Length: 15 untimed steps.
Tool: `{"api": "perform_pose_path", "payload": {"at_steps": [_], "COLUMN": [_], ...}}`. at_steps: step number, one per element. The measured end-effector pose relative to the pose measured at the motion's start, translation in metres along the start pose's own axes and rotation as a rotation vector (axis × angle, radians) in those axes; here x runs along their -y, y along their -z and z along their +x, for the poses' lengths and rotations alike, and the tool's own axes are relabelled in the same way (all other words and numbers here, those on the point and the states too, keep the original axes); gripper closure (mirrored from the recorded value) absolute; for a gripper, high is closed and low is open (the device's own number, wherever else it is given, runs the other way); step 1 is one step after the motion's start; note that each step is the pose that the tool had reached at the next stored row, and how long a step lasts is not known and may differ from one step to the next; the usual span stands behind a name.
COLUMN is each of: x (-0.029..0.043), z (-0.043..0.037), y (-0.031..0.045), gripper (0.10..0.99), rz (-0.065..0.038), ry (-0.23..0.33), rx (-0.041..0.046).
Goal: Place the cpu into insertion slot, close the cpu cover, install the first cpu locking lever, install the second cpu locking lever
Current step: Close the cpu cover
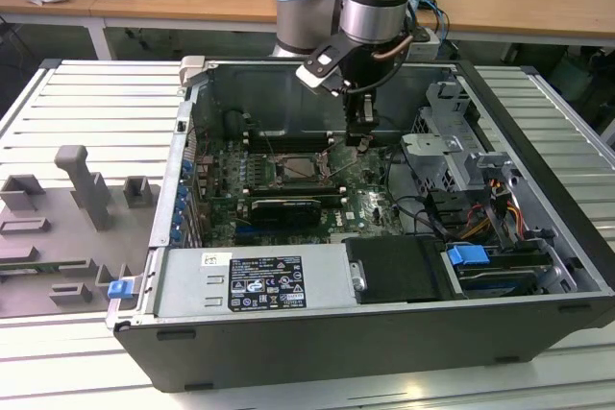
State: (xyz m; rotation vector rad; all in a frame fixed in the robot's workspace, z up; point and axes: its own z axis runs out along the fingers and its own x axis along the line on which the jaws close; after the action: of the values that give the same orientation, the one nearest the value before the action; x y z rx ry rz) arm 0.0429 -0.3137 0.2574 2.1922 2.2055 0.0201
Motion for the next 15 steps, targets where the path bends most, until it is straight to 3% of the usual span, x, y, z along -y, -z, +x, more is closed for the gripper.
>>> {"api": "perform_pose_path", "payload": {"at_steps": [10, 15], "x": [-0.0199, -0.0244], "z": [0.0034, 0.0044], "y": [-0.0048, -0.0093], "gripper": [0.980, 0.980], "rz": [0.003, 0.004], "ry": [0.011, 0.015], "rx": [-0.0004, -0.0005]}}
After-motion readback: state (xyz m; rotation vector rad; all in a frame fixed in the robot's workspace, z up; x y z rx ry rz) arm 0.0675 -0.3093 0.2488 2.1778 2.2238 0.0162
